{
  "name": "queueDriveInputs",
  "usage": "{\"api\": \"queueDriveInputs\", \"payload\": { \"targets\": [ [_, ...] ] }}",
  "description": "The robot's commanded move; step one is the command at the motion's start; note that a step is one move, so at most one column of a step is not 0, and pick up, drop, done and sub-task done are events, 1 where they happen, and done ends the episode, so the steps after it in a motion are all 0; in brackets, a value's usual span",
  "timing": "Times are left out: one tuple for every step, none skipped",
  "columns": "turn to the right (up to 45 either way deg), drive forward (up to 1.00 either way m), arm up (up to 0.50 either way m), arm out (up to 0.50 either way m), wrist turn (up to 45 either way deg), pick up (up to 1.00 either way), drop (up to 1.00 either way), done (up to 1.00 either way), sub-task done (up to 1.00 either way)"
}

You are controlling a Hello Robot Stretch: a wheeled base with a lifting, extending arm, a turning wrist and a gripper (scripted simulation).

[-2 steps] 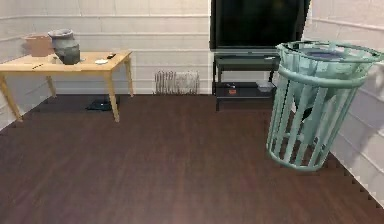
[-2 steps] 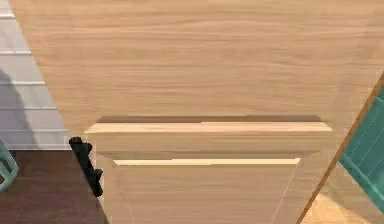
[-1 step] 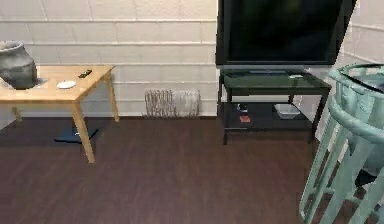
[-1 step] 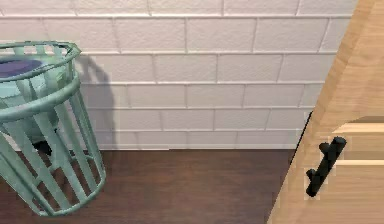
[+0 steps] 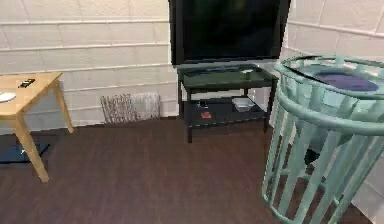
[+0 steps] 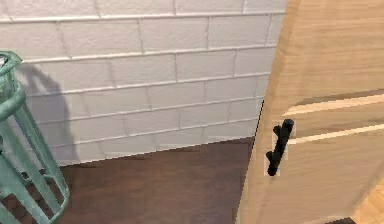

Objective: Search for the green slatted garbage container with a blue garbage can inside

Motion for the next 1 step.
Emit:
{"api": "queueDriveInputs", "payload": {
  "targets": [
    [0.0,0.4,0.0,0.0,0.0,0.0,0.0,0.0,0.0]
  ]
}}
